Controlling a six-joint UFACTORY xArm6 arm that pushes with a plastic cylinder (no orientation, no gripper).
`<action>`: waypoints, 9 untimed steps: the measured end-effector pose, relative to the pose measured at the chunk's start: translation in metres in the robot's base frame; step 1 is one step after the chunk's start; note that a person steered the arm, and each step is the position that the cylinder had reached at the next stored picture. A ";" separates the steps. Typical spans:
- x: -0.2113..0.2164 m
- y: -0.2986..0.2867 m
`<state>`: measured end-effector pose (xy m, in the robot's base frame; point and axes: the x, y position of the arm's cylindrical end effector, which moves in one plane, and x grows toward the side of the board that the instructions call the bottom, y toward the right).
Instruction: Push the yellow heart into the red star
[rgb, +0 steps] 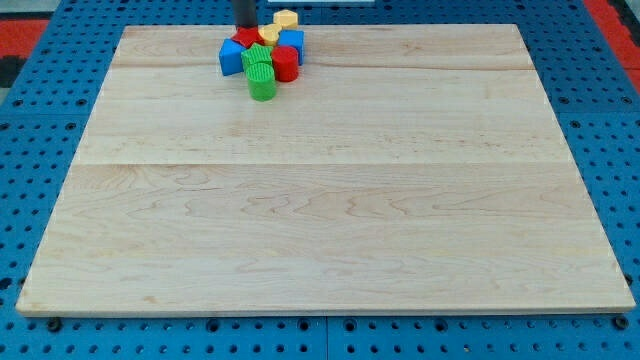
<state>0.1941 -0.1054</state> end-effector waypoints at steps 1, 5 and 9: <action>0.023 0.015; 0.094 0.180; 0.058 0.085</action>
<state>0.2525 -0.0207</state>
